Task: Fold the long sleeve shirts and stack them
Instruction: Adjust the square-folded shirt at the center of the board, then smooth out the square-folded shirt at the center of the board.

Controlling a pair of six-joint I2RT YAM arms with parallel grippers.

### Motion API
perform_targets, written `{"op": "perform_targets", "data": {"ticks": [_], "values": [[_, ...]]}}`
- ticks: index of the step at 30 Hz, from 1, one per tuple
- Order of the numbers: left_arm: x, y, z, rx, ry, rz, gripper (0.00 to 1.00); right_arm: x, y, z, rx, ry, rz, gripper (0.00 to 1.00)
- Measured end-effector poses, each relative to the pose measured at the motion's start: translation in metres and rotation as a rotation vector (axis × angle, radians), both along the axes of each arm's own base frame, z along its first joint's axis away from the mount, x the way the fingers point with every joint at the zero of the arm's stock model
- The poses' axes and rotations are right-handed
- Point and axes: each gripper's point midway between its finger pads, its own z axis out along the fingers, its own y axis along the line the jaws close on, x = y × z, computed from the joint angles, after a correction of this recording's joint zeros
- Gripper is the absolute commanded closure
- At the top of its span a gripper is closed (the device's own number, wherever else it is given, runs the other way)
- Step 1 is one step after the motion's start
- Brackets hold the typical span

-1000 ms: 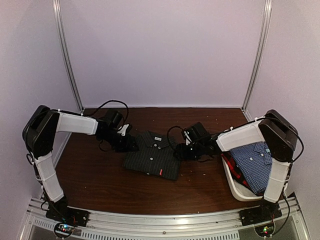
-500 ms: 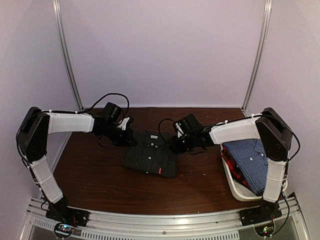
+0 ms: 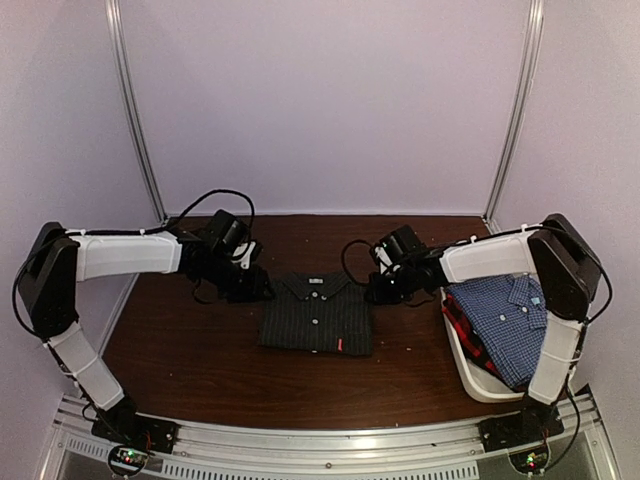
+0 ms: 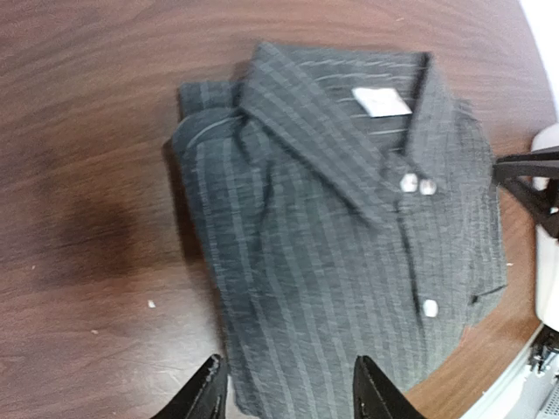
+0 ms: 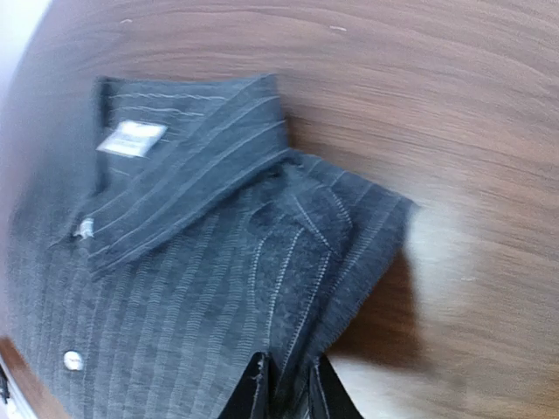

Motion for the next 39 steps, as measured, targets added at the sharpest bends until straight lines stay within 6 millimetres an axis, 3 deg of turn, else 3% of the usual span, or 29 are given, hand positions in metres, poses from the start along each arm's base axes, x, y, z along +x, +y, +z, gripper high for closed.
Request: {"op": "perform_targets", "data": {"ticks": [2,6,11,16,19,22,27,34,39], "values": [[0.002,0.006,-0.011,0.036,0.018,0.014,0.53,0.004,-0.017,-0.009,-0.040,0.016,-0.024,0.59],[0.004,0.010,-0.020,0.066,0.032,0.025,0.63,0.003,-0.024,-0.012,-0.078,0.015,-0.025,0.57],[0.010,0.004,-0.009,0.045,0.009,0.015,0.77,-0.004,-0.027,0.011,-0.102,-0.024,-0.033,0.61],[0.014,-0.006,-0.004,0.006,-0.010,-0.008,0.86,-0.013,-0.005,0.047,-0.058,-0.094,-0.008,0.66],[0.020,-0.014,-0.011,-0.002,-0.008,-0.016,0.90,-0.024,0.015,0.052,-0.034,-0.102,0.028,0.69],[0.029,-0.020,-0.025,0.006,0.005,-0.018,0.92,-0.035,0.032,0.044,-0.029,-0.086,0.061,0.70],[0.044,-0.030,-0.052,0.028,0.033,-0.019,0.94,-0.061,0.052,0.014,-0.058,-0.032,0.111,0.70],[0.049,-0.033,-0.073,0.044,0.056,-0.015,0.93,-0.100,0.039,-0.031,-0.106,0.049,0.135,0.71],[0.051,-0.033,-0.072,0.047,0.053,-0.011,0.89,-0.101,0.039,-0.026,-0.088,0.044,0.125,0.69]]}}
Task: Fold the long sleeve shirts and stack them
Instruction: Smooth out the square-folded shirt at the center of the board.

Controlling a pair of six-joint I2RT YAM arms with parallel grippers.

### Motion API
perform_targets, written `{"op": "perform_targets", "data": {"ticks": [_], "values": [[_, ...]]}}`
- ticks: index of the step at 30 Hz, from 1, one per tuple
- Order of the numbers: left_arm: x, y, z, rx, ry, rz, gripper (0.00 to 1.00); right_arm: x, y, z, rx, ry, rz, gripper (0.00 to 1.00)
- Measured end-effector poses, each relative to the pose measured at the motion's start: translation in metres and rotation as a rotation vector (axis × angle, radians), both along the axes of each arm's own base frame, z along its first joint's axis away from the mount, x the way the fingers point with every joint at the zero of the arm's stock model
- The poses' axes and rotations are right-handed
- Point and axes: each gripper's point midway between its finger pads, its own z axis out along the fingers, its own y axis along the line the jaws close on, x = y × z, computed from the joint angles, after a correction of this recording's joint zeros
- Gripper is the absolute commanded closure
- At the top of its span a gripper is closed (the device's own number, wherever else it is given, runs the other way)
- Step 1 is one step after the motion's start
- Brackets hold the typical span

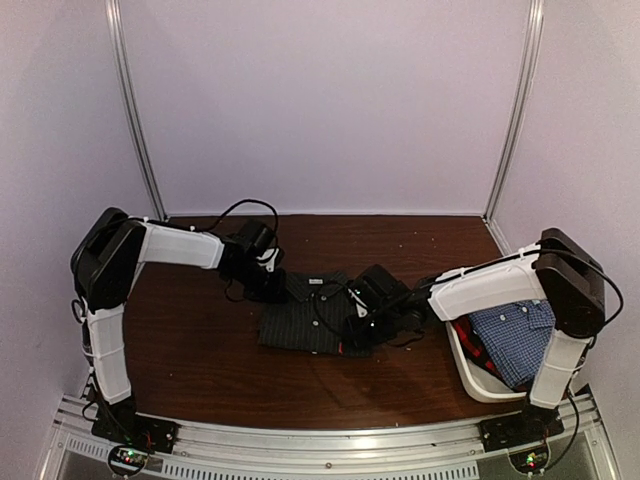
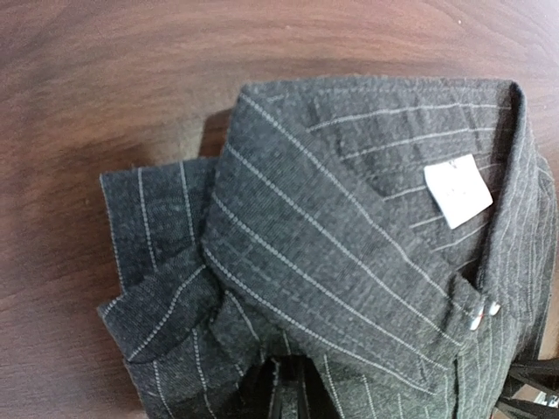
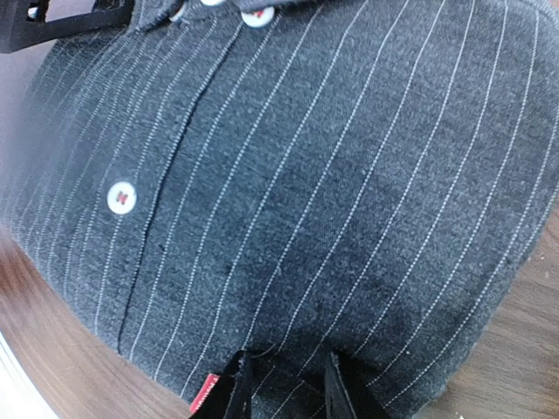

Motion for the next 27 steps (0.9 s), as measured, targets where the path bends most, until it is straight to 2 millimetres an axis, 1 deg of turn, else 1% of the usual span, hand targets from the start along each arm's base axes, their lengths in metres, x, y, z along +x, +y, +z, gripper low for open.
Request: {"op": "perform_targets", "data": {"ticks": [4,7,10,12,14,16,19,20,22,24,27], "values": [[0.005,0.000,0.010,0.007,-0.016,0.005,0.86,0.000,-0.001,0.014,0.009,-0.013,0.001,0.67],[0.006,0.001,0.030,-0.005,-0.046,0.009,0.86,0.006,0.005,0.035,0.030,-0.046,0.005,0.66],[0.005,0.001,0.058,-0.043,-0.089,0.008,0.86,0.019,0.013,0.057,0.065,-0.091,0.003,0.66],[0.001,0.002,0.074,-0.068,-0.112,0.007,0.85,0.028,0.015,0.067,0.080,-0.112,-0.003,0.65],[-0.002,0.004,0.081,-0.076,-0.119,0.007,0.83,0.040,0.013,0.075,0.089,-0.131,-0.018,0.62],[-0.006,0.007,0.079,-0.073,-0.113,0.012,0.81,0.054,0.007,0.078,0.091,-0.143,-0.043,0.62],[-0.011,0.011,0.069,-0.057,-0.092,0.016,0.80,0.072,-0.005,0.073,0.083,-0.144,-0.075,0.63],[-0.013,0.013,0.066,-0.050,-0.083,0.019,0.79,0.081,-0.011,0.067,0.078,-0.136,-0.093,0.64],[-0.016,0.016,0.060,-0.039,-0.072,0.022,0.76,0.091,-0.019,0.054,0.068,-0.117,-0.113,0.64],[-0.017,0.018,0.057,-0.034,-0.066,0.028,0.73,0.098,-0.026,0.040,0.056,-0.092,-0.130,0.65],[-0.019,0.024,0.050,-0.025,-0.051,0.039,0.71,0.106,-0.035,0.020,0.037,-0.059,-0.151,0.67]]}}
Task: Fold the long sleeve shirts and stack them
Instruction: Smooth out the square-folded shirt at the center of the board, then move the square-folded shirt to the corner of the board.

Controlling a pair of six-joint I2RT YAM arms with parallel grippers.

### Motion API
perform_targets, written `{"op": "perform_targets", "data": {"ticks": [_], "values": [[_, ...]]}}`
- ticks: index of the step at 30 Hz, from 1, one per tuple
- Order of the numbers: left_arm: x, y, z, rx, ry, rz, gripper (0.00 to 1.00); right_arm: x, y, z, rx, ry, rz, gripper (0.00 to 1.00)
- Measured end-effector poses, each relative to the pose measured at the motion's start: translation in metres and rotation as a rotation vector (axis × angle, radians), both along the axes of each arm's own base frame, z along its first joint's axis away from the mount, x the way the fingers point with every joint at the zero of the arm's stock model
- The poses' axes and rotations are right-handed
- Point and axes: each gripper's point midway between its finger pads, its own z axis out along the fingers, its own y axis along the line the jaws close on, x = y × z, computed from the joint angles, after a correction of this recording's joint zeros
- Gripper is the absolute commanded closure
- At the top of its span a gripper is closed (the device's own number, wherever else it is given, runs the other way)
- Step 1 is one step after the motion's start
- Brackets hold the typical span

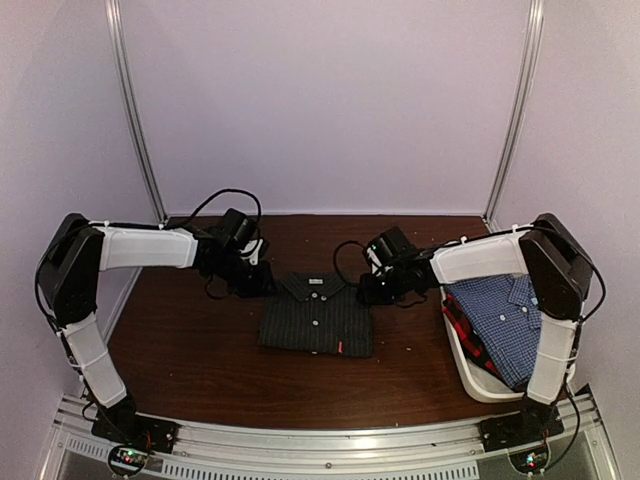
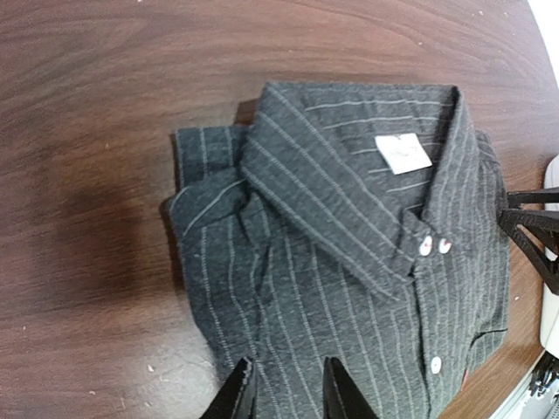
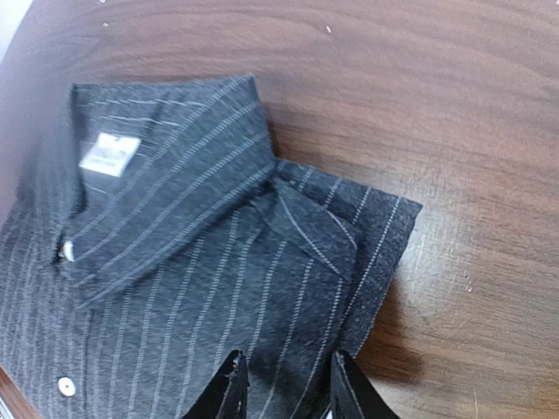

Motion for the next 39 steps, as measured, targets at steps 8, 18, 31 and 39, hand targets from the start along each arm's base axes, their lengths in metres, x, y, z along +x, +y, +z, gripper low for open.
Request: {"op": "perform_targets", "data": {"ticks": [8,18,31,39], "values": [[-0.006,0.021,-0.022,0.027,0.047,0.037,0.66,-0.004,-0.012,-0.023,-0.022,0.038,-0.012,0.68],[-0.003,0.017,-0.036,0.006,0.071,0.029,0.61,-0.007,-0.016,-0.026,-0.022,0.035,-0.015,0.68],[-0.010,0.012,-0.052,-0.002,0.111,0.027,0.65,-0.006,-0.023,0.054,0.053,-0.096,-0.037,0.58],[-0.015,-0.002,-0.055,-0.014,0.117,0.012,0.89,-0.009,-0.040,0.144,0.150,-0.279,-0.088,0.47]]}}
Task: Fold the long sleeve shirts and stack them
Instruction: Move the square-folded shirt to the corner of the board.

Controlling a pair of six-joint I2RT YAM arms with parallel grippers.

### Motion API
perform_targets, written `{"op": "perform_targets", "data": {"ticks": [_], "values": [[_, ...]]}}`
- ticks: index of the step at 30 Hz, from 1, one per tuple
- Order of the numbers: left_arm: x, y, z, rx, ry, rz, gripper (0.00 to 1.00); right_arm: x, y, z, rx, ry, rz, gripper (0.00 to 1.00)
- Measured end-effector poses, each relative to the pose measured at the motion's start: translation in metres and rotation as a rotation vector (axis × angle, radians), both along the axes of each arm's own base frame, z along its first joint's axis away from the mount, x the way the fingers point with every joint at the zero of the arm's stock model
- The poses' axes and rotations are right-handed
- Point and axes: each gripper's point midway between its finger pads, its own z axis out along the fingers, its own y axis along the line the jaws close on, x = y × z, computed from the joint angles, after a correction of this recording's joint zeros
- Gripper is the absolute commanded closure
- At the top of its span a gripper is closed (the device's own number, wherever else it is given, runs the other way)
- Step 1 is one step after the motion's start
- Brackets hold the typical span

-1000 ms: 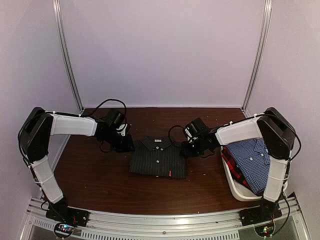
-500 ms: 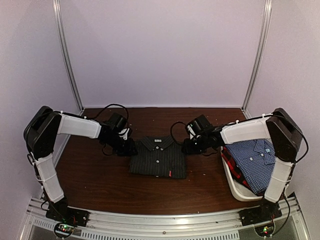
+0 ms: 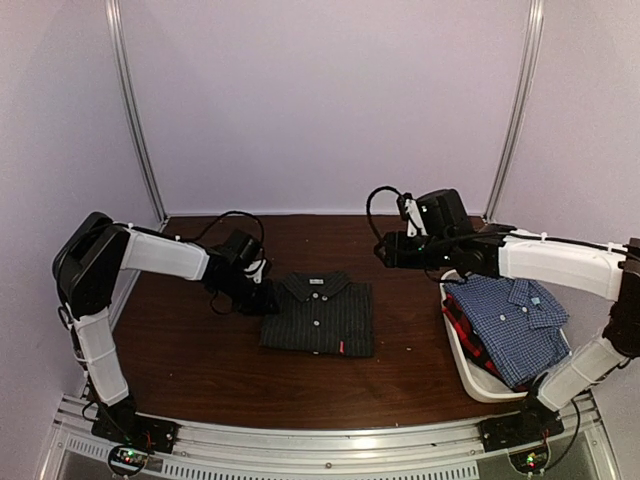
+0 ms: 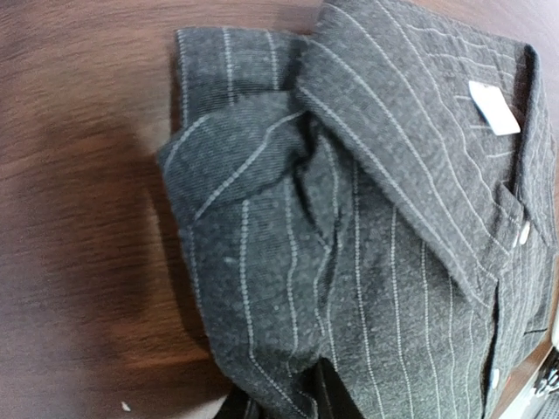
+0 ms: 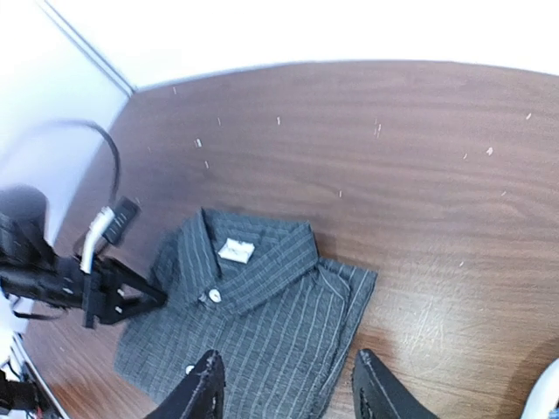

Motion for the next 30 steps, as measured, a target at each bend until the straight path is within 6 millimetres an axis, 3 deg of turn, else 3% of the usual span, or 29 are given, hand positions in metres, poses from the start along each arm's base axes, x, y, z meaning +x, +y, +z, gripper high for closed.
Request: {"op": "perform_targets", "data": {"ticks": [3,7,13,21,30], "values": [[0.000,-0.004,0.000,-0.002,0.001,-0.002,1.00,-0.004,-0.012,0.031,0.033,-0.072,-0.031,0.43],[0.003,-0.005,0.004,0.012,-0.010,0.006,1.00,-0.012,-0.029,0.067,0.073,-0.163,-0.077,0.36],[0.021,0.004,0.014,0.073,-0.063,0.044,1.00,-0.021,-0.050,0.103,0.102,-0.258,-0.123,0.23],[0.070,0.064,0.027,0.154,-0.120,0.161,1.00,-0.033,-0.074,0.127,0.113,-0.335,-0.178,0.01],[0.125,0.124,0.040,0.237,-0.178,0.250,1.00,-0.046,-0.094,0.147,0.130,-0.388,-0.218,0.00]]}}
